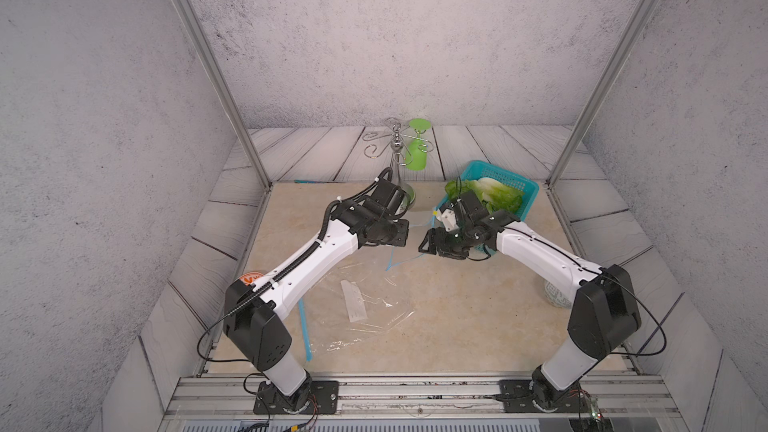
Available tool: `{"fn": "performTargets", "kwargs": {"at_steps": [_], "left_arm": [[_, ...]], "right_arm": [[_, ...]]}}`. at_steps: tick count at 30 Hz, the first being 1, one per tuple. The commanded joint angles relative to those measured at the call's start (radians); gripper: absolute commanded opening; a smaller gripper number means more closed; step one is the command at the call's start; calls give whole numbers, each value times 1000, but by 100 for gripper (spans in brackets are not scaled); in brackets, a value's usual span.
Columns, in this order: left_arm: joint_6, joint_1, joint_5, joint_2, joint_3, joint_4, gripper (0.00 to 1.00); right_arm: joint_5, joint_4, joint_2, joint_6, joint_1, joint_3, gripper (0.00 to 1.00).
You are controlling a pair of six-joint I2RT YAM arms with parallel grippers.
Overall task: Put the chinese cabbages into a zipper bag and zip it
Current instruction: Open the zipper of the food storage bag at the center of the board, then adjust the Chinese cabbage in the basket.
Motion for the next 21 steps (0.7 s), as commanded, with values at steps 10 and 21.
{"fn": "performTargets", "kwargs": {"at_steps": [10,21], "left_arm": [[9,1,53,86,40,-44,0],[19,3,33,25,-29,-18,0]], "right_arm": [[394,-192,-2,-40,-296,238,99],[701,-242,399,-180,-260,603,99]]}}
